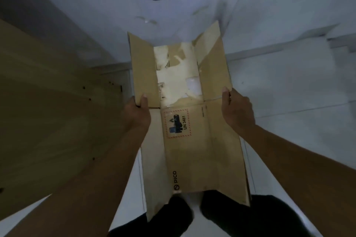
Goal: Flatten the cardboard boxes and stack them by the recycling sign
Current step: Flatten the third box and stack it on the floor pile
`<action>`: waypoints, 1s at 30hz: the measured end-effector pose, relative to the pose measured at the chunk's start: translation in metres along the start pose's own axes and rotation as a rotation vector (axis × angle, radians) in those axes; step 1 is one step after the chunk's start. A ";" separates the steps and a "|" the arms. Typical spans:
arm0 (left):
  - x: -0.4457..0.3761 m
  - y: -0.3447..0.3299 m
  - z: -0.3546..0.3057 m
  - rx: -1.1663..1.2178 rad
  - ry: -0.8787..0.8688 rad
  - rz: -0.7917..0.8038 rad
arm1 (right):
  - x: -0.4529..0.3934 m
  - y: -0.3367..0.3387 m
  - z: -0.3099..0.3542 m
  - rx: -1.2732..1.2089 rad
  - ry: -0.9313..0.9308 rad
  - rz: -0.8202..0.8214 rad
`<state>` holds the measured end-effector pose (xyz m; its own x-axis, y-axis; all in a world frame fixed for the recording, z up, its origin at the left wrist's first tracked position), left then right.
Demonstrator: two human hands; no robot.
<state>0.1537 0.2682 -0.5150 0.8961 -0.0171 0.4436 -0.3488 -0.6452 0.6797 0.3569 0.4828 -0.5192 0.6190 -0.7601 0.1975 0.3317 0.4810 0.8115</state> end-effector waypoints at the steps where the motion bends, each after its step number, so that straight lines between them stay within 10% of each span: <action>1: -0.015 -0.014 0.011 0.007 -0.005 -0.008 | -0.010 -0.020 -0.010 -0.002 0.007 0.002; 16: -0.205 -0.157 0.157 0.154 -0.014 -0.025 | -0.113 -0.251 -0.124 -0.117 0.032 -0.053; 30: -0.273 -0.207 0.189 -0.321 -0.101 -0.097 | -0.149 -0.312 -0.167 0.168 -0.092 -0.057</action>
<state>0.0333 0.2617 -0.8868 0.9463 -0.0532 0.3188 -0.3149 -0.3744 0.8722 0.2794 0.5188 -0.8938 0.5322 -0.8246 0.1916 0.2367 0.3622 0.9016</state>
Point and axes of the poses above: each hand's wrist, its own x-axis away from the middle knuckle, its own y-axis out of the back of the hand, z = x × y, the point moved 4 cm from there along -x, towards the middle knuckle, and after that the axes turned 10 degrees about y, right-handed, at the moved point
